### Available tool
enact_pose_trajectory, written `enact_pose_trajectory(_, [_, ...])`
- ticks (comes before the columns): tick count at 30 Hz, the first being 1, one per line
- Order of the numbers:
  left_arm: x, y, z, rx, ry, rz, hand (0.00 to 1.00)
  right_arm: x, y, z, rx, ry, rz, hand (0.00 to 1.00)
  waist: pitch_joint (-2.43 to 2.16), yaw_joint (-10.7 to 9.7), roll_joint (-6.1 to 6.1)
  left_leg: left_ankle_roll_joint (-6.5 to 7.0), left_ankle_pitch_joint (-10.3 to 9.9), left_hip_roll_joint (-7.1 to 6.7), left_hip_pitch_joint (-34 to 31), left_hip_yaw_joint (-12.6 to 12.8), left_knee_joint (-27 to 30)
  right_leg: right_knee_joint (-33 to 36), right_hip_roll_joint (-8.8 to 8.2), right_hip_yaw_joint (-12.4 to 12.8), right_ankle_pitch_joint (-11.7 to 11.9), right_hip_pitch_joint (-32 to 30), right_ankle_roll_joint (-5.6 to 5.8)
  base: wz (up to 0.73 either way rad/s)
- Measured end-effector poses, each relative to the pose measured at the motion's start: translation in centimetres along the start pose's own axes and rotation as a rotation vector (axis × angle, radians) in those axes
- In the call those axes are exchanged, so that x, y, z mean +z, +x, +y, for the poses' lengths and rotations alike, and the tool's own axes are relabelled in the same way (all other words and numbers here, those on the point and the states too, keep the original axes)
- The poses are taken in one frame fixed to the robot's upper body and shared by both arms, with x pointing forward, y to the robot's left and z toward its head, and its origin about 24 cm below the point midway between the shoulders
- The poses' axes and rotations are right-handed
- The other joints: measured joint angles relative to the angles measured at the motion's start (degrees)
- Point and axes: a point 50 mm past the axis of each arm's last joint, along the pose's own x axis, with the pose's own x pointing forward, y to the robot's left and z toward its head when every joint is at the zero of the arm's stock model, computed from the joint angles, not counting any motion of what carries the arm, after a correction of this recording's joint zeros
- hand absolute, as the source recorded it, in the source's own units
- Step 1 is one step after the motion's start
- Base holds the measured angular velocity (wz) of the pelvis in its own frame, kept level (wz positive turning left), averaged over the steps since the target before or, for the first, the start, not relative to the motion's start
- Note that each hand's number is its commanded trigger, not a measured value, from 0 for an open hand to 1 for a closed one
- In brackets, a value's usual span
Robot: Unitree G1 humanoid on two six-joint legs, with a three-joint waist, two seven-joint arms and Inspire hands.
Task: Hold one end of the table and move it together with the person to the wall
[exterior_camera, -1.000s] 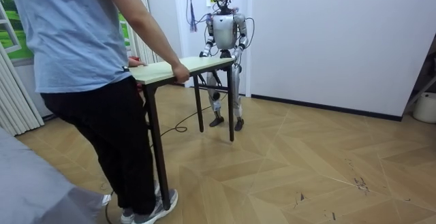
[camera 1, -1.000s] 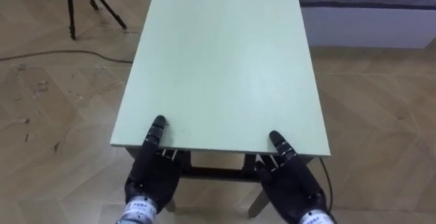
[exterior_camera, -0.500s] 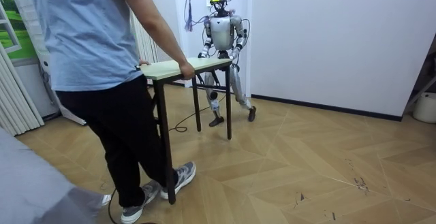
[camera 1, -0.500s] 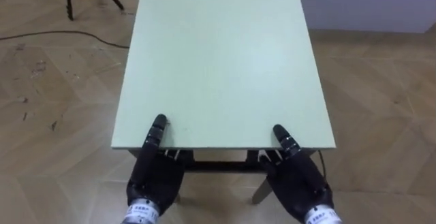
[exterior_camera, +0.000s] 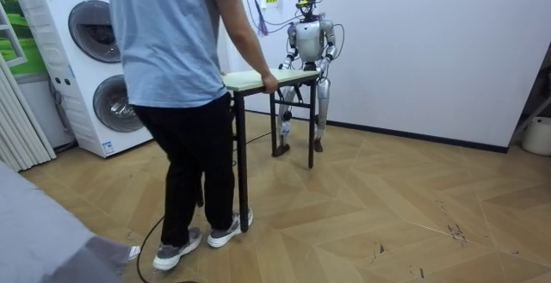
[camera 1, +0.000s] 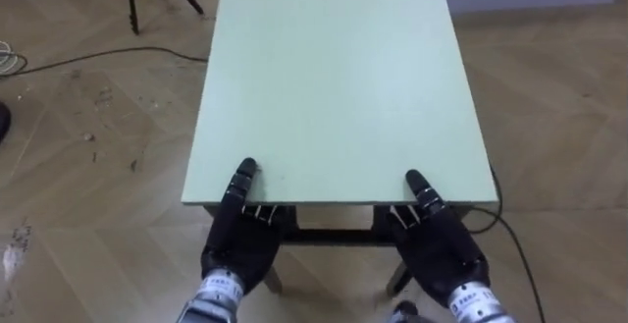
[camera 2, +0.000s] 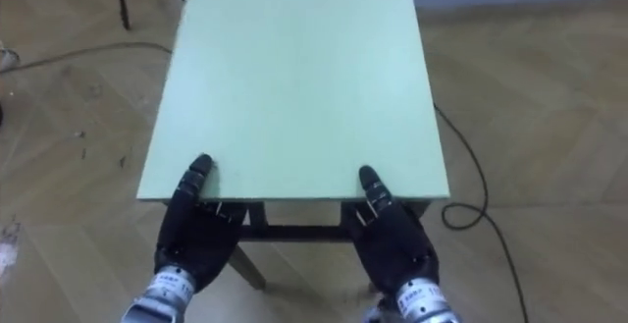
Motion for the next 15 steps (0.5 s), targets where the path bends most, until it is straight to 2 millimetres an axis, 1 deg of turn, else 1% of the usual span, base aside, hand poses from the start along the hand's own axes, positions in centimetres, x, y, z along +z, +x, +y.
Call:
enact_pose_trajectory(1, [-0.1,-0.1,0.1,0.001,-0.002,0.006,1.0,0.1,-0.1,0.0,0.002,-0.005,-0.002,1.0,0.0,0.1,0.01,0.53,0.1,-0.14,-0.1,2.2,0.0,3.6,0.08,0.7,-3.1,1.6,0.19,-0.06])
enact_pose_trajectory(2, [-0.1,-0.1,0.1,0.001,-0.004,0.007,1.0,0.1,-0.1,0.0,0.003,-0.006,-0.002,1.0,0.0,0.3,-0.01,0.81,0.1,-0.21,-0.1,3.3,0.1,4.5,0.12,0.8,-4.4,2.5,0.44,-0.19])
enact_pose_trajectory(3, [-0.1,-0.2,0.2,0.001,-0.007,0.005,1.0,0.0,-0.1,0.0,0.005,-0.003,-0.001,1.0,-0.03,0.9,-0.17,1.2,0.2,-0.36,-0.3,4.6,0.1,5.4,0.43,1.6,-6.1,3.6,0.73,-0.16])
enact_pose_trajectory(4, [0.0,-0.3,0.2,0.002,-0.006,0.006,1.0,-0.1,-0.2,-0.1,0.002,0.002,0.004,1.0,-0.05,1.1,-0.34,1.5,0.3,-0.42,-0.4,5.8,0.1,7.3,0.45,2.2,-7.5,5.2,0.71,-0.07])
enact_pose_trajectory(5, [0.0,-0.3,0.3,0.003,-0.006,0.007,1.0,-0.2,-0.2,-0.1,0.001,0.01,0.007,1.0,-0.16,1.0,-0.53,1.64,0.4,-0.48,-0.3,6.4,-0.1,8.5,0.31,2.3,-8.3,6.6,0.92,0.07])
enact_pose_trajectory(6, [0.1,-0.4,0.4,0.005,-0.006,0.004,1.0,-0.5,-0.2,0.0,0.005,0.019,0.017,1.0,-0.65,1.2,-1.35,1.97,0.8,-1.22,-0.2,7.5,-0.5,9.1,-0.15,2.4,-10.6,9.8,1.43,-0.06])
enact_pose_trajectory(7, [0.2,-0.5,0.3,-0.001,-0.006,-0.001,1.0,-0.6,0.0,0.2,0.018,0.026,0.023,1.0,-0.55,1.9,-2.16,2.07,0.9,-1.62,-0.4,8.1,0.0,6.7,-0.24,2.3,-14.0,12.7,2.42,-0.24])
enact_pose_trajectory(8, [0.3,-0.5,0.2,-0.005,-0.005,-0.005,1.0,-0.7,0.1,0.4,0.024,0.037,0.022,1.0,-0.37,2.4,-2.56,2.02,0.9,-1.69,-0.5,8.2,0.5,4.3,0.07,2.2,-15.7,13.4,3.12,-0.62])
enact_pose_trajectory(9, [0.3,-0.6,0.3,-0.002,-0.007,-0.011,1.0,-1.0,0.1,0.4,0.028,0.046,0.03,1.0,-0.34,4.3,-2.55,1.68,1.3,-1.68,-1.1,6.0,1.5,1.2,1.84,2.6,-16.3,14.1,3.28,-0.8])
enact_pose_trajectory(10, [0.4,-0.8,0.5,0.005,-0.006,-0.015,1.0,-1.3,0.1,0.4,0.021,0.049,0.044,1.0,-0.27,5.7,-2.61,1.79,2.4,-1.65,-2.6,2.3,2.8,-3.7,4.27,3.5,-16.3,16.1,3.26,-0.77])
enact_pose_trajectory(11, [0.5,-0.8,0.3,-0.006,0.007,-0.022,1.0,-1.3,0.2,0.5,0.025,0.058,0.039,1.0,-0.05,6.4,-3.27,1.78,4.0,-3.11,-6.3,-2.4,3.0,-9.0,5.06,4.6,-16.4,17.5,3.22,-0.36])
enact_pose_trajectory(12, [0.5,-0.7,0.0,-0.02,0.015,-0.024,1.0,-1.1,0.2,0.6,0.035,0.062,0.03,1.0,-0.35,6.1,-3.39,1.9,5.5,-4.92,-8.6,-4.7,0.2,-10.8,5.36,5.0,-16.7,17.4,3.31,0.2])
enact_pose_trajectory(13, [0.5,-0.3,-1.0,-0.062,0.037,-0.027,1.0,-0.7,0.3,1.0,0.064,0.075,0.007,1.0,-0.55,5.1,-3.94,5.19,8.7,-5.67,-11.9,-3.2,-2.5,-11.2,5.19,5.1,-18.5,15.9,3.9,0.49])
enact_pose_trajectory(14, [0.6,-0.2,-1.2,-0.07,0.053,-0.026,1.0,-0.7,0.3,1.0,0.066,0.077,0.004,1.0,-0.66,4.3,-4.61,5.85,8.9,-5.51,-12.3,-0.9,-2.8,-9.5,4.75,4.7,-19.2,15.4,3.87,0.53])
enact_pose_trajectory(15, [0.8,-0.1,-1.4,-0.078,0.083,-0.015,1.0,-0.6,0.1,0.8,0.056,0.089,-0.005,1.0,-0.61,4.7,-5.88,6.55,9.1,-5.53,-12.5,1.6,-3.1,-7.9,4.85,5.0,-20.2,15.5,3.66,0.0])
